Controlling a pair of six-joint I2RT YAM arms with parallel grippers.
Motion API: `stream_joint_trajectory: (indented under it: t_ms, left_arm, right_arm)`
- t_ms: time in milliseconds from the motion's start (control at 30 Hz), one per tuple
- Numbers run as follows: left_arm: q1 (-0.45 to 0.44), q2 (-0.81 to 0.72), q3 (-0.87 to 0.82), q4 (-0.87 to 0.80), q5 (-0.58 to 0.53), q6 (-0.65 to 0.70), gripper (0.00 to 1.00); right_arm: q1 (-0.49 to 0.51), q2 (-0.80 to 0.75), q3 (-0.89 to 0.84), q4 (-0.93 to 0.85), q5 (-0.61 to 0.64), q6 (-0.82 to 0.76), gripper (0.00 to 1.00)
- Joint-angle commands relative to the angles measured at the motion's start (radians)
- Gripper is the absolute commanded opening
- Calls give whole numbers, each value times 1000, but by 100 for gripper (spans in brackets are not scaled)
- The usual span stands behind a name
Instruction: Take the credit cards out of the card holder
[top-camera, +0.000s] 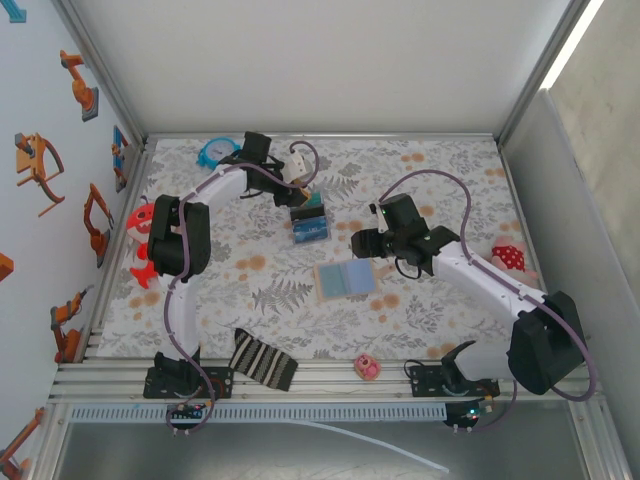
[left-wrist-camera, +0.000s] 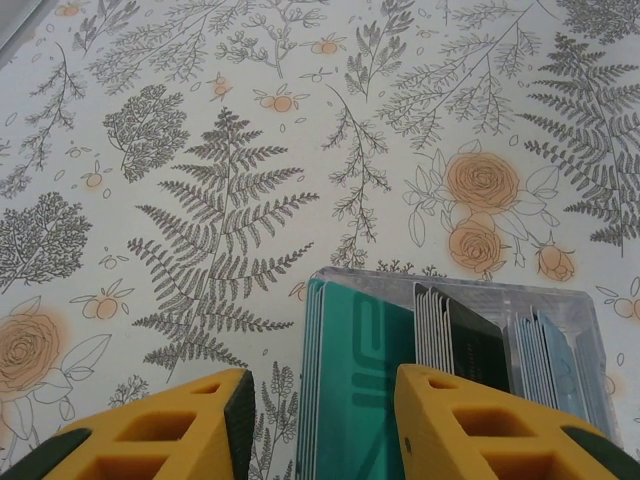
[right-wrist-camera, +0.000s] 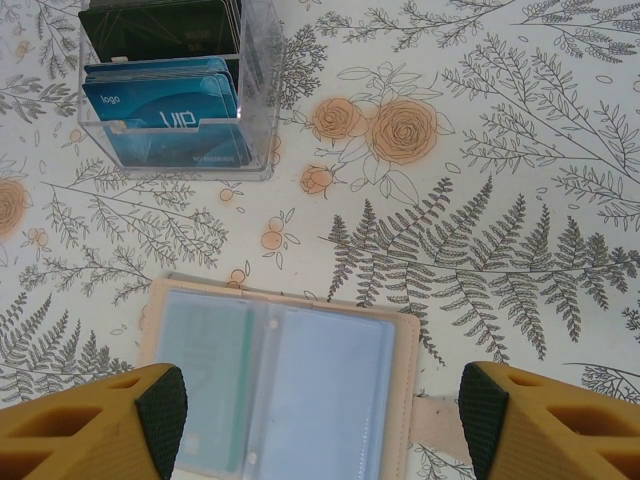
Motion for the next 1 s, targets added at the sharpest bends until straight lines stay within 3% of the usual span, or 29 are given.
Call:
stream_joint_trajectory:
  t_ms: [0,233,433,533,600,733,967]
  left_arm:
    - [-8,-7,-3,20,-7,5,43]
    - [-17,-2,-5,38,-37,-3,44]
    - [-24,-89,-72,103,-34,-26,46]
    - [-24,-171,-147,199,-42,-81,58]
    - [-21,-234,-217,284,-69,-131,60]
    - [-17,-370,-367,432,-156,-251,99]
    - [-6,-602,-615,596,-345,-558,97]
  right_arm:
    - [6,7,-3,3,-5,20,73]
    - [6,7,-1,-2,-12,20,73]
    - [7,16,-8,-28,-4,32,69]
    - [16,18,-17,-25,-2,54,65]
    - [32,21,-19,-25,4,70,63]
    - [95,42,-14,-42,45,98,61]
    - [217,133,33,-98,114,136,54]
